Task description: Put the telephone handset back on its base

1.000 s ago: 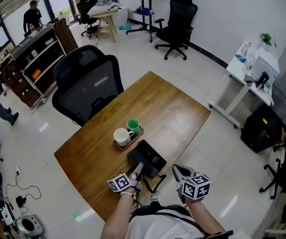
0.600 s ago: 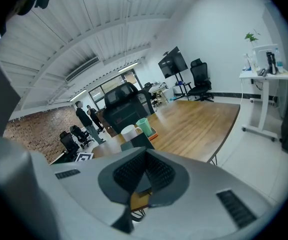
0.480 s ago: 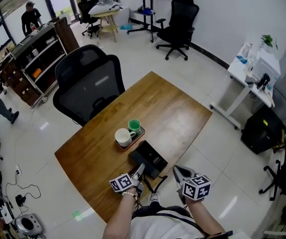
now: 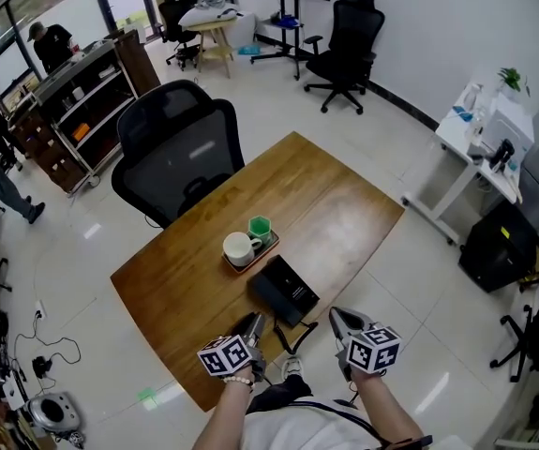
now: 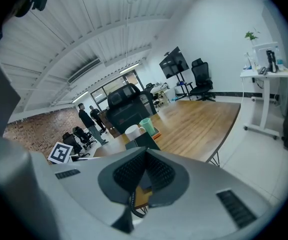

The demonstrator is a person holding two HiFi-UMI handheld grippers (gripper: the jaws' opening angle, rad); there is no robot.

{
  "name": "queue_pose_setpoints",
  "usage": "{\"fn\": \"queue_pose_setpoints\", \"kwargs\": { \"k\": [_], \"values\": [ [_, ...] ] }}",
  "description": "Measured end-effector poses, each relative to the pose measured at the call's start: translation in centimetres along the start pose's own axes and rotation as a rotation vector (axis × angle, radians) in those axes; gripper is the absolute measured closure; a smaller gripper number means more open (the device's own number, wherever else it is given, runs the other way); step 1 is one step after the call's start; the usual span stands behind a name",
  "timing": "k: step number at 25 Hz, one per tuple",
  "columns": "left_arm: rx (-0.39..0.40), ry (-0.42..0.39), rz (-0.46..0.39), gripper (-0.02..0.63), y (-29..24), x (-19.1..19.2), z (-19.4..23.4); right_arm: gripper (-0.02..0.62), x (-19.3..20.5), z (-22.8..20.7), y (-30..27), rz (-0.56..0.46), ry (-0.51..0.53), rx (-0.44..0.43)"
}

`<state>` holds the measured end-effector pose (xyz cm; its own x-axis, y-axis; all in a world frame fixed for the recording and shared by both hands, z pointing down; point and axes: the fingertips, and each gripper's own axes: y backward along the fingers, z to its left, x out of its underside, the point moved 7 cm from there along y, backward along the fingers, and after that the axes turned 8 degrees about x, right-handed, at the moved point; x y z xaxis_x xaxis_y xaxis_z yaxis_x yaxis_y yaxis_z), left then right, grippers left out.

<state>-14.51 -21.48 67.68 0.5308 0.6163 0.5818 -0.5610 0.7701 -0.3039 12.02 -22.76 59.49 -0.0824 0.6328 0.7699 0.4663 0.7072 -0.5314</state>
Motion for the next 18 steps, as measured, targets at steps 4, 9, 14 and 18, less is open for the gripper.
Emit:
{"fn": "queue_pose_setpoints", "kwargs": {
  "k": [4,9,14,18],
  "values": [
    [-0.096,-0.159,0.032,0.606,3.4,0.0,-2.2,0.595,1.2,0.5,1.6,-0.005,-0.011,0.0],
    [-0.146,-0.337,0.088,0.606,5.4,0.9,-5.6,0.595,2.6,1.3,3.7,-0.022,-0.019,0.0],
    [-0.205,-0.46,0.101,0.606,6.9,2.9,-6.9,0.595,4.6,2.2,5.1,-0.025,0.004,-0.005],
    [-0.204,-0.44,0.119,0.606,8.0,4.6,-7.2,0.595,5.7,2.8,6.4,-0.007,0.042,-0.002]
  ]
}}
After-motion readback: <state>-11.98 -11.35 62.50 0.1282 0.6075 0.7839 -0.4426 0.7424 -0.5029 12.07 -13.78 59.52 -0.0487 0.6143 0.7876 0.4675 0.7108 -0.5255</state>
